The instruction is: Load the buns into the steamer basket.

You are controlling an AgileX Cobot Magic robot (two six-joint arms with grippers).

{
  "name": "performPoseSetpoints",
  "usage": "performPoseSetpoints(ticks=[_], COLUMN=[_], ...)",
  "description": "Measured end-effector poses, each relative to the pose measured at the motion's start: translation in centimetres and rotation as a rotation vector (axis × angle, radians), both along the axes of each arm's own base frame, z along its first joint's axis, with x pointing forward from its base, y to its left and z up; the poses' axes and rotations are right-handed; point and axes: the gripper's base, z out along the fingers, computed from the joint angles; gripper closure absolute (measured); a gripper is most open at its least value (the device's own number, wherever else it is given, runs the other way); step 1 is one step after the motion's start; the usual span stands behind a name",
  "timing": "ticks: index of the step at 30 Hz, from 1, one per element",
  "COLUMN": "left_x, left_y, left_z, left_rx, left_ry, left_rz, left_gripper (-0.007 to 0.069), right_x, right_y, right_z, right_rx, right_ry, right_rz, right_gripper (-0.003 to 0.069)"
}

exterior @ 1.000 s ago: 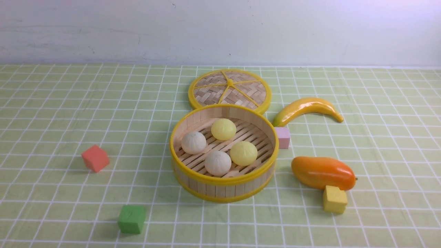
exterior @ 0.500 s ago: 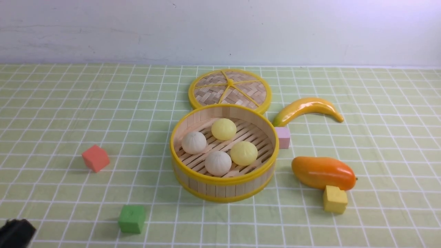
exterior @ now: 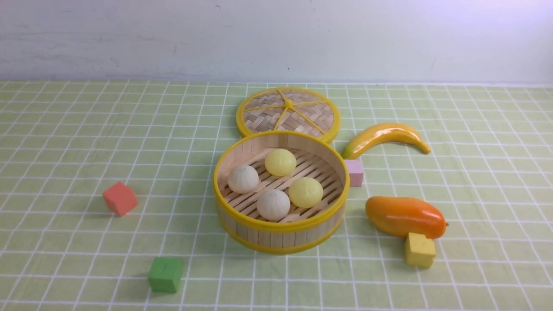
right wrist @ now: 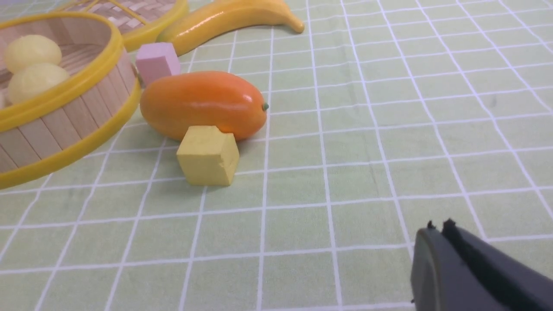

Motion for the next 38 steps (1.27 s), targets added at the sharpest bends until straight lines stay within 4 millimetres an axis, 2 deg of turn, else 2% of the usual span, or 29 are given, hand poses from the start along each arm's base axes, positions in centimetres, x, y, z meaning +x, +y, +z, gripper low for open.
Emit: performPoseSetpoints(ticks=[38], left_x=[0.01], left_y=[0.02], left_z=[0.03], left_rx=[-0.008], left_ry=[-0.002], left_rz=[0.005], left_gripper=[0.0638], right_x=[0.0], right_y=[0.0], right_z=[0.0], right_rx=[0.0], right_ry=[0.0], right_rz=[-0.001], right_gripper=[0.0608])
